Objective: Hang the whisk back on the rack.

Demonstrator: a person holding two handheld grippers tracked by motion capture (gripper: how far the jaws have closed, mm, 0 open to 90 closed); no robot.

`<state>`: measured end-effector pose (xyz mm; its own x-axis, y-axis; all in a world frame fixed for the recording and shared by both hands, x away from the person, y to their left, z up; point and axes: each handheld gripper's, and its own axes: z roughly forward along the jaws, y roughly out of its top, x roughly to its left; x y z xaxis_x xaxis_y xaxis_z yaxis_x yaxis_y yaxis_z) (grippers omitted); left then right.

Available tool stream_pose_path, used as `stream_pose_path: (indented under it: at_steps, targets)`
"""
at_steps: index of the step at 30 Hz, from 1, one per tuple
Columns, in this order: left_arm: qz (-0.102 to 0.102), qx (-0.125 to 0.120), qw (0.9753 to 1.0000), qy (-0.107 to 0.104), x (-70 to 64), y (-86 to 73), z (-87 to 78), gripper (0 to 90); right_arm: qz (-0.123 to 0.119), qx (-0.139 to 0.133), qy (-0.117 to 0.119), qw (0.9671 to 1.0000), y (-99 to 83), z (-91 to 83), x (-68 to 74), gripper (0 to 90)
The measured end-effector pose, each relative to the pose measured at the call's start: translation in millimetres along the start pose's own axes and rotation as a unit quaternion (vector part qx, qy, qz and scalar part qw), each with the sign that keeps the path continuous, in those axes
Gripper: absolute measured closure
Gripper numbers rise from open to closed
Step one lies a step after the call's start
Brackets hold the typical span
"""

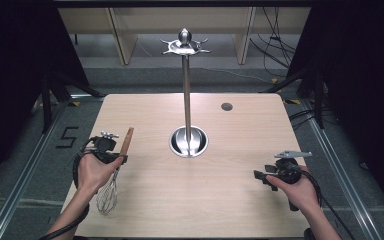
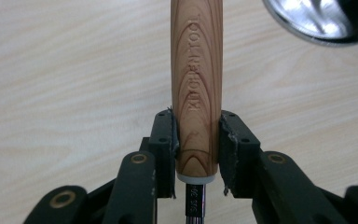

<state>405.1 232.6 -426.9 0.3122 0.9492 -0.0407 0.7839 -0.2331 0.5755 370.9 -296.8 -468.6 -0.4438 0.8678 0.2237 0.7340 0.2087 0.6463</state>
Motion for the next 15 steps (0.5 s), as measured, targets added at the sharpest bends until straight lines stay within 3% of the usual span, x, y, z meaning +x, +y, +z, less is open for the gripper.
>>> stream_pose_path:
  at_steps: [3,4,5,7,9,10,12,13,15]
  targets:
    - [0.003,-0.038,0.9993,-0.001,-0.6,0.8,-2.4,68.4,0.000,0.000,0.000,1.0000,0.0,0.1,0.0,43.0]
    - [0.012,-0.039,0.9992,0.002,-0.3,1.4,-5.0,68.4,0.000,0.000,0.000,1.0000,0.0,0.2,0.0,43.0]
    - [0.017,-0.056,0.9983,0.000,-0.1,1.1,-5.2,68.4,0.000,0.000,0.000,1.0000,0.1,0.3,0.1,43.0]
    - [0.020,-0.061,0.9980,0.001,-0.5,1.5,-7.0,68.4,0.001,0.000,0.001,1.0000,0.1,0.3,0.2,43.0]
    - [0.034,-0.087,0.9957,0.001,-0.5,1.6,-10.0,68.4,-0.011,-0.006,0.002,0.9999,0.2,1.2,-1.1,43.0]
    - [0.038,-0.090,0.9952,0.004,-0.7,2.1,-11.3,68.4,0.003,-0.002,0.003,1.0000,-0.1,0.4,1.3,43.0]
    - [0.043,-0.108,0.9933,-0.001,-0.2,2.3,-13.4,68.4,0.006,-0.001,0.003,1.0000,-0.1,0.3,1.5,43.0]
    - [0.045,-0.114,0.9925,-0.004,0.6,2.7,-14.9,68.4,-0.015,-0.008,0.002,0.9998,0.3,1.3,-1.9,43.0]
    - [0.042,-0.122,0.9916,-0.007,0.7,3.0,-15.9,68.4,-0.008,-0.007,0.003,0.9999,0.1,0.9,-0.9,43.0]
